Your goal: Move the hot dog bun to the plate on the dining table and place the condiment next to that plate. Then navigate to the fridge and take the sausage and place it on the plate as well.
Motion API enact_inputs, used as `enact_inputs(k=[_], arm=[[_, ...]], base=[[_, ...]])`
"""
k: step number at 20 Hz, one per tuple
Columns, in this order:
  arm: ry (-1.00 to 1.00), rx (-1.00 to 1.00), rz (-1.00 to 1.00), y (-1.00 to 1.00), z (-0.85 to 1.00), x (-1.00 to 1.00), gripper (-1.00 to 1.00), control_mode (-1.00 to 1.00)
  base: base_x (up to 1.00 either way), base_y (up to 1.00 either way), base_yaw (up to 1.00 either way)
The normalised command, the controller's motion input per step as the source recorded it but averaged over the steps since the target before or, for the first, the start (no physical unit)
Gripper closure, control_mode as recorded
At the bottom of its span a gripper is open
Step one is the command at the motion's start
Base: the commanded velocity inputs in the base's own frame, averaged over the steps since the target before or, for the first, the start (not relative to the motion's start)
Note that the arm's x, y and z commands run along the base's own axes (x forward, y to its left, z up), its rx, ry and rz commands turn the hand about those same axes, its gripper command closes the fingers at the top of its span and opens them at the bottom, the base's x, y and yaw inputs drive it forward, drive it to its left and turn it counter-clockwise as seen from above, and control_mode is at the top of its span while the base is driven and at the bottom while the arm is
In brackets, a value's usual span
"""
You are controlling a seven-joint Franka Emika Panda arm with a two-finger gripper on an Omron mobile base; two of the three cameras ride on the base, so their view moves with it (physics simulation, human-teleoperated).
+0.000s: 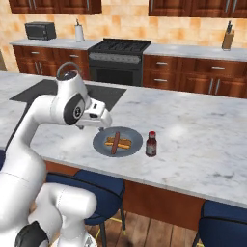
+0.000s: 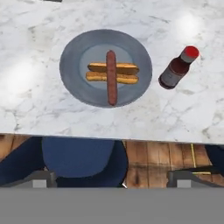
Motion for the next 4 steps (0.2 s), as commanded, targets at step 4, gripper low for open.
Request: enact_inputs(k=[4], arm=[[-0.23,0.0,0.15,0.1,0.29,-0.53,-1.0,-1.0]], base=[[0.0,0.0,0.0]])
